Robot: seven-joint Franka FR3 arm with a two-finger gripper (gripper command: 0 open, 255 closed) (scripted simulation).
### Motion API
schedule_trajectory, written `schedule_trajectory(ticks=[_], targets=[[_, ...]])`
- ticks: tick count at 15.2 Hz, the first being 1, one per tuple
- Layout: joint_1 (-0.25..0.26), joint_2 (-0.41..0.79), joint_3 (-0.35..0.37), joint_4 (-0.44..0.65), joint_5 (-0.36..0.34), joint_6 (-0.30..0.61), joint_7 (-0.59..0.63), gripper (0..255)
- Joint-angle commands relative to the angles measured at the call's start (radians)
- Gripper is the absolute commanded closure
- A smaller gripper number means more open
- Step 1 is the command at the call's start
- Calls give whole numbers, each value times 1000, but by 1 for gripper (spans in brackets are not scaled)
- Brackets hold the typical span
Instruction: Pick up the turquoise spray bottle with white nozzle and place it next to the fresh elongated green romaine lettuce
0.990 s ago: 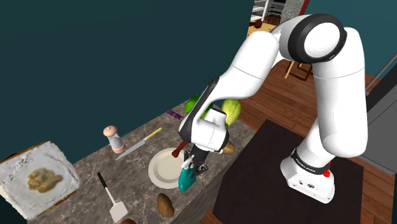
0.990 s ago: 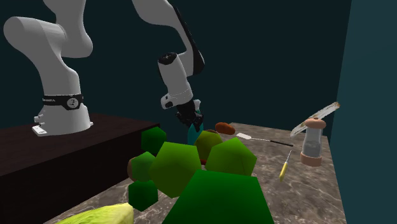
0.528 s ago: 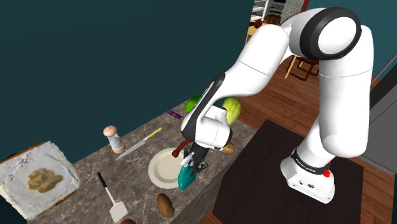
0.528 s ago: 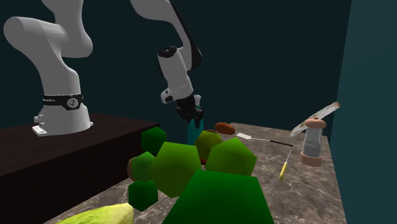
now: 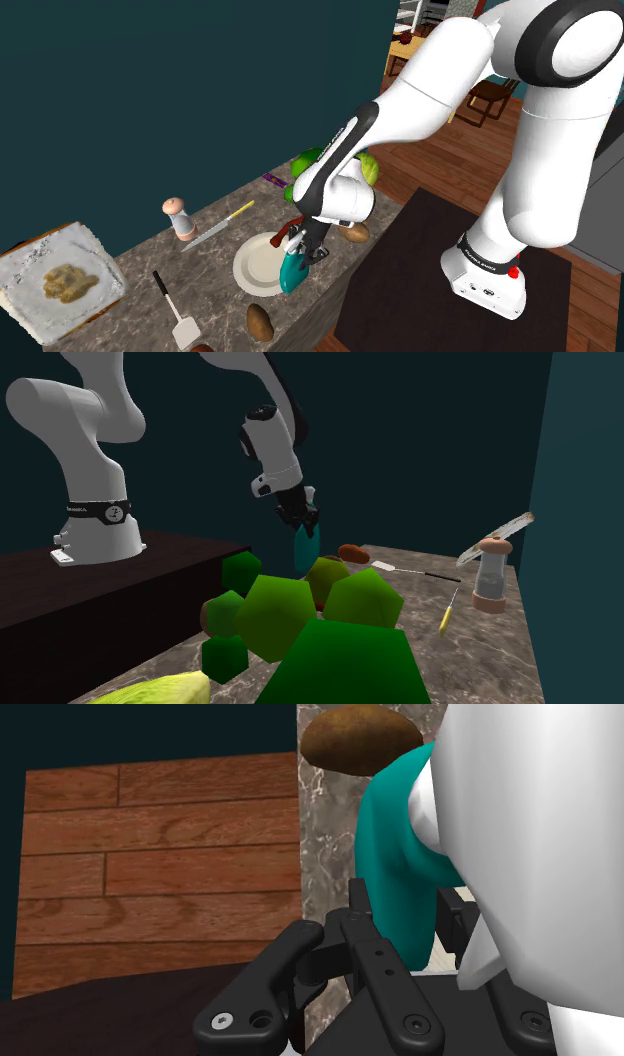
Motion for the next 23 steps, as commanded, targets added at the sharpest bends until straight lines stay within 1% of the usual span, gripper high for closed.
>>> schedule_trajectory(ticks=[1,12,23], targets=[[4,-33,-7,-11,-39,-19,49,255],[13,-226,-35,-70,-213,-142,276,255],[-1,-397,-52,-86,-350,-281,449,255]])
